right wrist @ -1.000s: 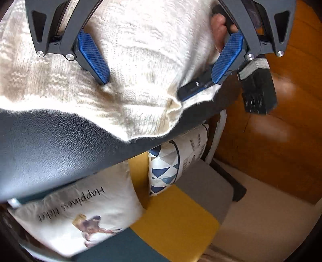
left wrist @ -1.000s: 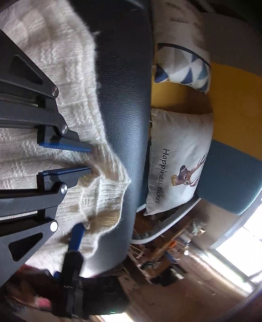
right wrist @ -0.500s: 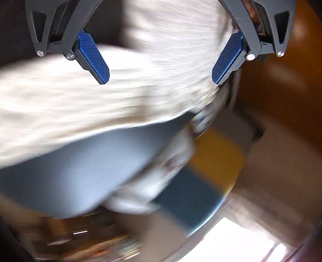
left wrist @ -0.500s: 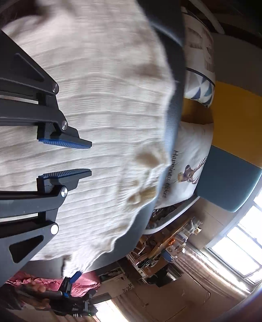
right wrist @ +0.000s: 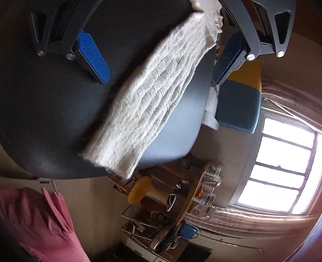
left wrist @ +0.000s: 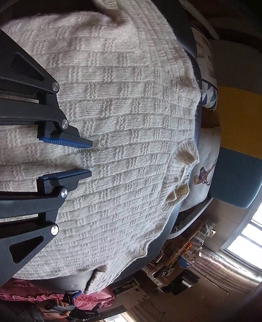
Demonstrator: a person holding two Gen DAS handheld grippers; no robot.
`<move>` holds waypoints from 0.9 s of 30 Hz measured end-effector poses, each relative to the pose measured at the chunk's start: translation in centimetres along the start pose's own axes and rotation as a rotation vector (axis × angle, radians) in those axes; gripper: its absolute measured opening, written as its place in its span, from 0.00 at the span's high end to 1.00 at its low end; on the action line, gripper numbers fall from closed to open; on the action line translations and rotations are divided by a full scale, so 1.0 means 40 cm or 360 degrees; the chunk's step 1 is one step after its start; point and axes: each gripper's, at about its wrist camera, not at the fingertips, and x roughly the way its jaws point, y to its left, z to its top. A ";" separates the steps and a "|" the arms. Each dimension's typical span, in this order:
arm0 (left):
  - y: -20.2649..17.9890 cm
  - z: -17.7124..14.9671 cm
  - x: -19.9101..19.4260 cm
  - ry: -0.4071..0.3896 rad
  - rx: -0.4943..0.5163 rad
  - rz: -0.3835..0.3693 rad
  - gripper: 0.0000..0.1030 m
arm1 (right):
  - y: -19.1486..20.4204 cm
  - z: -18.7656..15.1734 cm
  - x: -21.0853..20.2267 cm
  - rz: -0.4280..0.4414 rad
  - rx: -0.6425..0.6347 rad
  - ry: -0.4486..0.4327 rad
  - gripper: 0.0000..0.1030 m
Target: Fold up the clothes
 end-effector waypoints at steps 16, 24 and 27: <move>0.019 -0.020 -0.002 -0.0081 -0.0004 -0.0055 0.79 | 0.026 0.037 0.036 -0.0218 -0.0137 -0.0141 0.24; 0.028 -0.024 -0.003 -0.0097 -0.0051 -0.0097 0.79 | 0.012 0.040 0.031 -0.0260 -0.0142 -0.0101 0.39; 0.031 -0.025 -0.003 -0.0101 -0.0068 -0.0113 0.78 | -0.005 0.050 0.030 -0.0167 -0.0070 -0.0087 0.30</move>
